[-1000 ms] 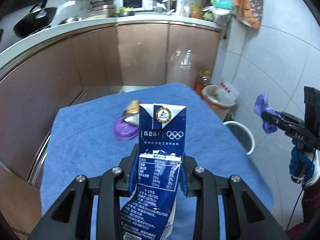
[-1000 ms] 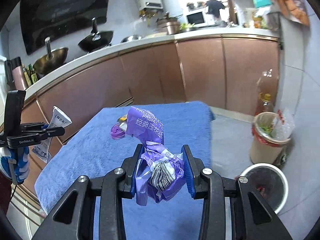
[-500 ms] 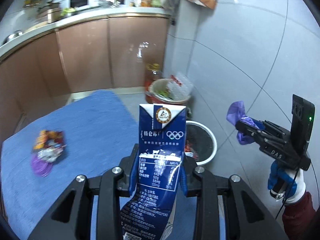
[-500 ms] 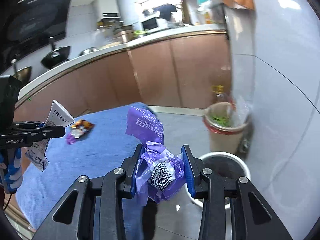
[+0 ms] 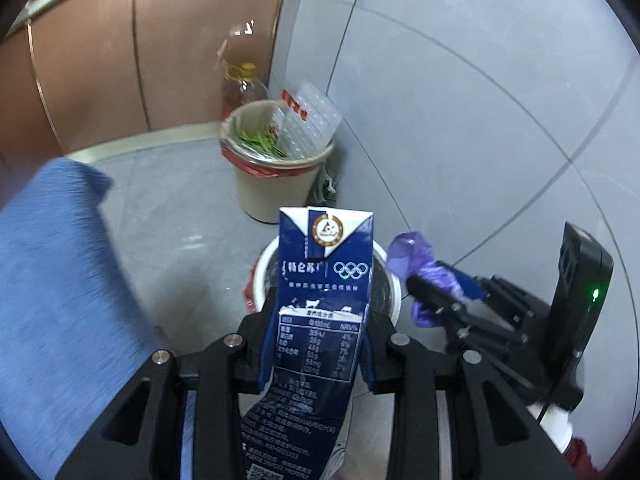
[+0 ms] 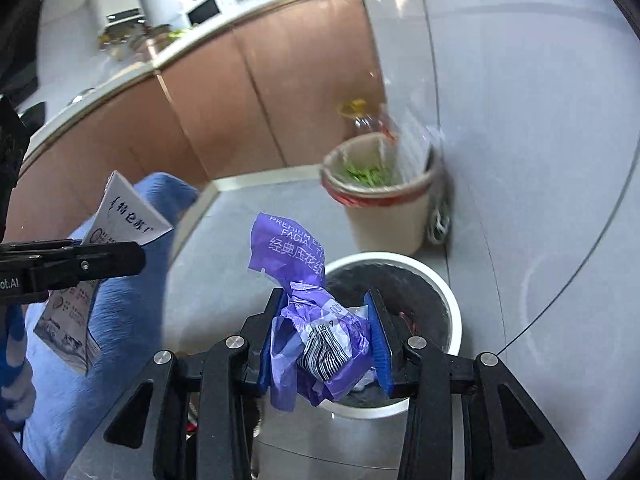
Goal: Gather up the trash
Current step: 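Lift the carton and purple bag and carry them over the floor bin, then open both tools to drop the carton and purple bag into the bin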
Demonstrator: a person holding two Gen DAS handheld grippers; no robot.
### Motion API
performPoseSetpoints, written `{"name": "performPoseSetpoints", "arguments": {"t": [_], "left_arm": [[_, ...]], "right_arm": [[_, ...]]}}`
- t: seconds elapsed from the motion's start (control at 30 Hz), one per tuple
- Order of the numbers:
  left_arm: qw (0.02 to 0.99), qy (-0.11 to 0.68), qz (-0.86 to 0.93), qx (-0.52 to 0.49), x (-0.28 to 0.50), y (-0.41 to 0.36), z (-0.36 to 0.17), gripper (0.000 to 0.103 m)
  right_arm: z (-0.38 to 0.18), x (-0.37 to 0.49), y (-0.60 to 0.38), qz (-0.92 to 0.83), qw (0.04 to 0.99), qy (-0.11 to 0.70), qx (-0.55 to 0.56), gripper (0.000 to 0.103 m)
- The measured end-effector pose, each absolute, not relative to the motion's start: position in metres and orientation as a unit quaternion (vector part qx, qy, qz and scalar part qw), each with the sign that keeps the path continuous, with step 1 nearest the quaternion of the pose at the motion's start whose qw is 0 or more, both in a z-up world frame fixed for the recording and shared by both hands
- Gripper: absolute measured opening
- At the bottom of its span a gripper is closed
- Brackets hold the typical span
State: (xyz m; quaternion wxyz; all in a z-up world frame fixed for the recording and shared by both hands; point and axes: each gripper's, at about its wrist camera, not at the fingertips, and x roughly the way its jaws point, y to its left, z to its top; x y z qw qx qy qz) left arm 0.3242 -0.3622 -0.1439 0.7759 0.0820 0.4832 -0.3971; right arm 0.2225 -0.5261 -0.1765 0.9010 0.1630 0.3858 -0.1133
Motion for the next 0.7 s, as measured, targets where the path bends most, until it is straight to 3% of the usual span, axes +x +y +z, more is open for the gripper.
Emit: {"name": "performPoseSetpoints", "arguments": {"t": [0.13, 0.2, 0.27, 0.5, 0.7], "left_arm": [[0.762, 0.505, -0.400, 0.058, 0.345, -0.391, -0.171, 0.034], [0.758, 0.514, -0.399, 0.047, 0.355, -0.404, -0.181, 0.044], [0.754, 0.517, -0.402, 0.039, 0.360, -0.413, -0.187, 0.047], [0.762, 0.498, -0.412, 0.032, 0.353, -0.406, -0.178, 0.047], [0.785, 0.472, -0.402, 0.018, 0.345, -0.363, -0.147, 0.047]], "right_arm": [[-0.200, 0.242, -0.545, -0.130, 0.891, 0.404, 0.162, 0.046], [-0.210, 0.249, -0.552, -0.138, 0.887, 0.411, 0.161, 0.048], [-0.220, 0.254, -0.560, -0.150, 0.881, 0.419, 0.159, 0.049], [-0.230, 0.248, -0.566, -0.162, 0.875, 0.425, 0.165, 0.051], [-0.207, 0.238, -0.550, -0.154, 0.885, 0.404, 0.172, 0.052]]}}
